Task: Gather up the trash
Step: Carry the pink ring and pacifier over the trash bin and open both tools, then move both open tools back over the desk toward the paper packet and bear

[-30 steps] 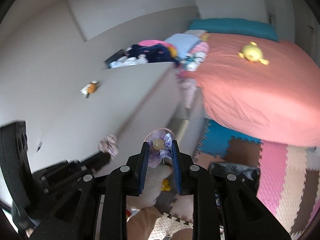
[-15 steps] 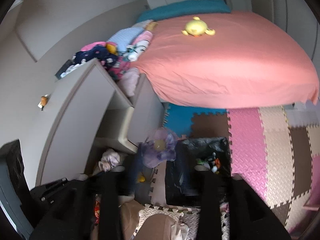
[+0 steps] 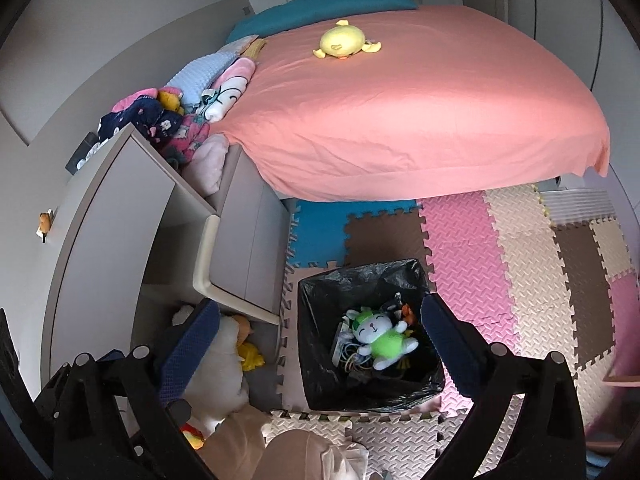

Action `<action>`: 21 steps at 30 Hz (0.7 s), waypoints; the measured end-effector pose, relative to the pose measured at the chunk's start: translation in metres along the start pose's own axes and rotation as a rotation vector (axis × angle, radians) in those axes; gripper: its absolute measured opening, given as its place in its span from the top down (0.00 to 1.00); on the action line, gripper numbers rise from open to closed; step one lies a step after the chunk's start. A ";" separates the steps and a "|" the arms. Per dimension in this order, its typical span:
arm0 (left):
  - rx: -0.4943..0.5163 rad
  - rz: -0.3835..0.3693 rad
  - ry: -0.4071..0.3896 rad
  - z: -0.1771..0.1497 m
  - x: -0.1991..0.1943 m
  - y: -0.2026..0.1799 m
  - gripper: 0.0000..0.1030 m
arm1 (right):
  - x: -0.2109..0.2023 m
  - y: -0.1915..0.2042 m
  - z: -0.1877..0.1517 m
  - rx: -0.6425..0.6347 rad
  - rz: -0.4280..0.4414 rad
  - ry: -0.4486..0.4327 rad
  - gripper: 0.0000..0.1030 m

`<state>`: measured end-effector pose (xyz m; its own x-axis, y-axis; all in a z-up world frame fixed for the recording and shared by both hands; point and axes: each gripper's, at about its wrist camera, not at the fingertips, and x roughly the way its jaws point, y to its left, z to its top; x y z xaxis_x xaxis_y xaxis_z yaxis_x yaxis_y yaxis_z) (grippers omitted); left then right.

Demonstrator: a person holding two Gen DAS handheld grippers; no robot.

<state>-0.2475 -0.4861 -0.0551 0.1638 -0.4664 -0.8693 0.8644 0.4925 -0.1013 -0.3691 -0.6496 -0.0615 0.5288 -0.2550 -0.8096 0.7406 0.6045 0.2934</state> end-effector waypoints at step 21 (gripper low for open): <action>-0.071 0.059 -0.128 0.018 -0.070 0.082 0.06 | -0.011 0.122 0.027 -0.174 0.111 -0.026 0.03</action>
<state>-0.1794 -0.4258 0.0063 0.2763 -0.5228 -0.8064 0.8166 0.5702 -0.0898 -0.2730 -0.5933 -0.0033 0.6154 -0.1973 -0.7631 0.5953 0.7509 0.2859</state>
